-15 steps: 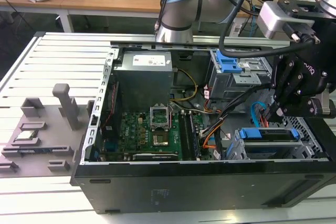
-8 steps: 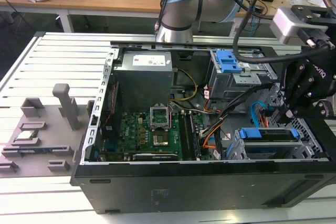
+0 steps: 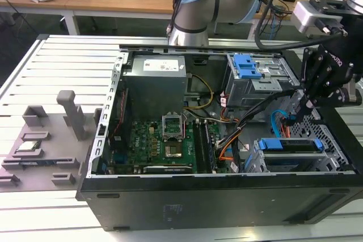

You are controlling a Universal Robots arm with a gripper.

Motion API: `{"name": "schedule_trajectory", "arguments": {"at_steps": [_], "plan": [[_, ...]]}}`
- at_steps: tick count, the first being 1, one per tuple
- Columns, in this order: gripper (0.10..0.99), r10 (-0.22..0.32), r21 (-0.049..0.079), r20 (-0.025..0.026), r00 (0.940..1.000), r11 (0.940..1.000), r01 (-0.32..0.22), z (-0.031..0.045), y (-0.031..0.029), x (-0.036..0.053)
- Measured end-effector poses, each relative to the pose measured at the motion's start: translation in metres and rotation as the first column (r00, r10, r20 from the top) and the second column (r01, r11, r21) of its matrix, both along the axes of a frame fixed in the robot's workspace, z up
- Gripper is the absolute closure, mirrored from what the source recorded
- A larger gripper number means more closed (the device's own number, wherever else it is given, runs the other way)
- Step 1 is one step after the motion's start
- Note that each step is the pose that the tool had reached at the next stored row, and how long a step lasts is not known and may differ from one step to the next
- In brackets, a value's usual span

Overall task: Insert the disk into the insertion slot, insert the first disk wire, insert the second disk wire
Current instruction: 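Insert the first disk wire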

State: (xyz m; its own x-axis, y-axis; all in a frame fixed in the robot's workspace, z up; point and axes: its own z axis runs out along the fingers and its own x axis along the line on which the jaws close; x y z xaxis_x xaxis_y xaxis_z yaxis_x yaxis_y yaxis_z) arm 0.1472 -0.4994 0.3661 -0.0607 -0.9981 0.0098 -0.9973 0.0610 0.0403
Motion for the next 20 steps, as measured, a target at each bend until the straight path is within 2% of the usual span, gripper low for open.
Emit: {"name": "schedule_trajectory", "arguments": {"at_steps": [2,3,4,6,11,13,17,18,19,20], "plan": [[0.973,0.000,0.000,0.0000,1.0000,1.0000,0.000,0.0000,0.0000,0.0001],[0.914,0.000,0.000,0.0000,1.0000,1.0000,0.000,0.0000,0.0000,0.0000],[0.784,0.000,0.000,0.0000,1.0000,1.0000,0.000,0.0000,0.0000,0.0000],[0.784,0.000,0.000,0.0000,1.0000,1.0000,0.000,-0.0004,0.0001,-0.0004],[0.784,0.000,-0.009,0.0000,1.0000,1.0000,0.000,-0.0107,0.0000,-0.0021],[0.784,0.000,-0.015,0.0001,1.0000,0.9999,0.000,-0.0119,-0.0001,-0.0021],[0.784,0.000,-0.018,0.0001,1.0000,0.9998,0.000,-0.0119,-0.0001,-0.0021],[0.796,0.000,-0.019,0.0000,1.0000,0.9998,0.000,-0.0119,-0.0001,-0.0021],[0.867,0.000,-0.020,0.0000,1.0000,0.9998,0.000,-0.0119,-0.0001,-0.0021],[0.867,0.000,-0.021,0.0000,1.0000,0.9998,0.000,-0.0119,-0.0001,-0.0021]]}}
